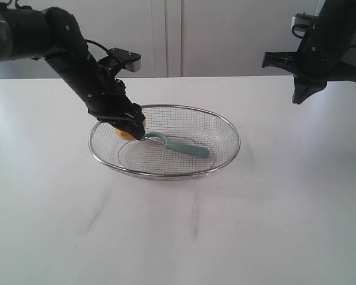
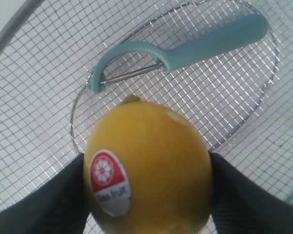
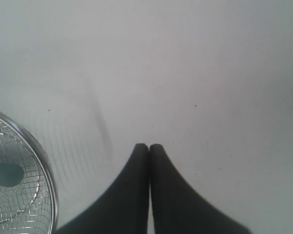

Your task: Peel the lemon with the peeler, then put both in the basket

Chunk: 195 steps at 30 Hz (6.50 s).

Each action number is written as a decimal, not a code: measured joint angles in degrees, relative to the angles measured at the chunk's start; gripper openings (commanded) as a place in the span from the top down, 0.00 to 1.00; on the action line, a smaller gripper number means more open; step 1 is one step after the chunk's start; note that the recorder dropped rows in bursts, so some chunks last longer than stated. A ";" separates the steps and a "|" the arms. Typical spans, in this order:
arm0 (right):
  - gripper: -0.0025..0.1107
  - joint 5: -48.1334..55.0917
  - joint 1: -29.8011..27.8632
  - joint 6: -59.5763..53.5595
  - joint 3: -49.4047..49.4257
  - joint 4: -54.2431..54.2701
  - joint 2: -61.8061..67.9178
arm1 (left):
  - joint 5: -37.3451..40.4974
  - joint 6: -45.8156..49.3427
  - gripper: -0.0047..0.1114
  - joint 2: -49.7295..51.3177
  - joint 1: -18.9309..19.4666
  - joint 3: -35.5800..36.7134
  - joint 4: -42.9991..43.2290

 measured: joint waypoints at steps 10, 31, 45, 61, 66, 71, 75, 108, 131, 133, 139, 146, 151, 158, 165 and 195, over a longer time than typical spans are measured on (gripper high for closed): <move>0.98 -2.08 0.00 0.00 0.00 0.00 0.00 | -4.08 0.00 0.96 4.38 0.00 -0.09 1.05; 0.98 -4.22 0.00 0.00 0.00 0.00 0.00 | -5.69 0.00 0.43 7.25 0.00 -0.09 -2.71; 0.98 -4.41 0.00 0.00 0.00 0.00 0.00 | -5.81 0.00 0.22 7.25 0.00 -0.26 -3.15; 0.98 -4.50 0.00 0.00 0.00 0.00 0.00 | -5.12 0.00 0.22 3.76 0.00 -0.26 -3.15; 0.98 -4.54 0.00 0.00 0.00 0.00 0.00 | -4.34 0.00 0.22 1.67 0.00 -0.26 -3.15; 0.98 -4.79 0.00 0.00 0.00 0.00 0.00 | -2.15 -0.24 0.30 -1.52 0.00 -0.26 -3.03; 0.98 -5.84 0.00 0.00 0.00 0.00 0.00 | 0.10 -0.61 0.56 -4.12 0.00 -0.26 -3.03; 0.98 3.02 0.00 0.00 0.00 0.00 0.00 | 14.13 -15.83 0.96 -7.39 7.96 -0.26 10.15; 0.98 3.02 0.00 0.00 0.00 0.00 0.00 | 18.22 -16.27 0.96 -7.39 11.19 -0.35 11.69; 0.98 3.02 0.00 0.00 0.00 0.00 0.00 | 18.22 -16.27 0.96 -7.39 11.19 -0.35 11.69; 0.98 3.02 0.00 0.00 0.00 0.00 0.00 | 18.22 -16.27 0.96 -7.39 11.19 -0.35 11.69; 0.98 3.02 0.00 0.00 0.00 0.00 0.00 | 18.25 -16.27 0.96 -7.77 11.19 -0.35 12.06; 0.98 3.12 0.00 0.00 0.00 0.00 0.00 | 18.25 -16.27 0.96 -10.36 11.19 -0.35 12.42; 0.98 3.12 0.00 0.00 0.00 0.00 0.00 | 18.38 -16.27 0.96 -19.59 11.19 -0.35 14.86; 0.98 3.12 0.00 0.00 0.00 0.00 0.00 | 17.61 -19.45 0.96 -31.15 13.79 4.74 19.78; 0.98 3.12 0.00 0.00 0.00 0.00 0.00 | -8.28 -26.27 0.96 -78.77 24.32 57.08 20.98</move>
